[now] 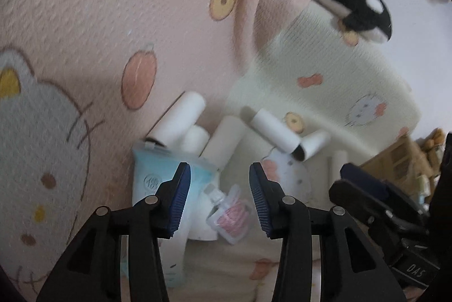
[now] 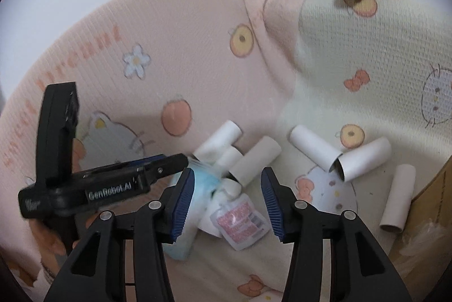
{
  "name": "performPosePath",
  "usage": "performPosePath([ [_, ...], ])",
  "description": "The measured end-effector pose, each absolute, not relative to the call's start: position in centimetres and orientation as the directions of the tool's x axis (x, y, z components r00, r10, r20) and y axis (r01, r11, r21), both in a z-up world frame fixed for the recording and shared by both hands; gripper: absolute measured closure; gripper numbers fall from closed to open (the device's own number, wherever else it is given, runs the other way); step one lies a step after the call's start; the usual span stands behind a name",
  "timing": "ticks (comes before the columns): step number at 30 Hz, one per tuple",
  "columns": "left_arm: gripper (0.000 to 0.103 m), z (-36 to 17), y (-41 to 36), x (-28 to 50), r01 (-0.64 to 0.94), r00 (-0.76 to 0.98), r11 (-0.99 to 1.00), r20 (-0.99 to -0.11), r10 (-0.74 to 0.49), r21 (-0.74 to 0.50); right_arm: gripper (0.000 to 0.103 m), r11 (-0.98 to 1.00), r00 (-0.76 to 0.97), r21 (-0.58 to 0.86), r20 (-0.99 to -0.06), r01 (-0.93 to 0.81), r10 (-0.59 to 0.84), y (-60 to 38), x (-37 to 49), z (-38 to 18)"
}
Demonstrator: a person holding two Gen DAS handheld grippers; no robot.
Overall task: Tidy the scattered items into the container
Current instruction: 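Move the left tool back over the scattered items on the blanket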
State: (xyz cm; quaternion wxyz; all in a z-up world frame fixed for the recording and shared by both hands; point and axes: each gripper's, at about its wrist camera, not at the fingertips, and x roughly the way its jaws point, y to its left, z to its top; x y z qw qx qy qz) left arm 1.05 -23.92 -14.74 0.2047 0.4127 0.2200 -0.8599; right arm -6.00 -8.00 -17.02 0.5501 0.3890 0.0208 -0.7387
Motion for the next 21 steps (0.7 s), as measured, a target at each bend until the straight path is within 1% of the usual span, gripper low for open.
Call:
performPosePath([
  [2, 0.056, -15.5, -23.6, 1.3, 0.534, -0.578, -0.817, -0.799, -0.165, -0.217, 0.057, -0.397, -0.097, 0.378, -0.611, 0.836, -0.786, -8.2, -5.8, -17.9],
  [6, 0.056, -16.9, -23.7, 2.4, 0.534, -0.626, -0.794, -0.767, -0.141, -0.29, 0.056, -0.374, -0.069, 0.38, -0.618, 0.846, -0.783, -8.8, -5.6, -19.6],
  [8, 0.056, -17.7, -23.9, 2.7, 0.537, -0.637, -0.785, -0.758, -0.139, -0.307, 0.05, -0.36, -0.056, 0.381, -0.616, 0.852, -0.785, -9.1, -5.6, -20.6],
  [9, 0.058, -18.2, -24.1, 2.8, 0.54, -0.632, -0.783, -0.763, -0.135, -0.309, 0.045, -0.354, -0.051, 0.384, -0.614, 0.853, -0.787, -9.2, -5.5, -21.0],
  [10, 0.063, -18.7, -24.4, 2.7, 0.543, -0.625, -0.778, -0.771, -0.124, -0.315, 0.042, -0.346, -0.041, 0.392, -0.609, 0.852, -0.792, -9.3, -5.5, -21.6],
  [12, 0.068, -19.7, -24.9, 2.6, 0.556, -0.614, -0.756, -0.784, -0.094, -0.345, 0.041, -0.321, -0.004, 0.425, -0.597, 0.846, -0.802, -9.5, -5.6, -22.8],
  [15, 0.071, -20.6, -25.5, 2.8, 0.548, -0.631, -0.733, -0.775, -0.046, -0.403, 0.041, -0.328, 0.028, 0.44, -0.63, 0.836, -0.776, -10.1, -5.5, -24.6],
  [18, 0.072, -21.0, -25.5, 2.9, 0.548, -0.64, -0.732, -0.766, -0.056, -0.404, 0.041, -0.326, 0.026, 0.407, -0.658, 0.853, -0.752, -10.5, -4.9, -25.6],
  [21, 0.072, -21.2, -25.1, 2.8, 0.521, -0.662, -0.742, -0.748, -0.04, -0.422, 0.041, -0.316, 0.017, 0.356, -0.686, 0.879, -0.727, -11.1, -4.3, -26.2],
])
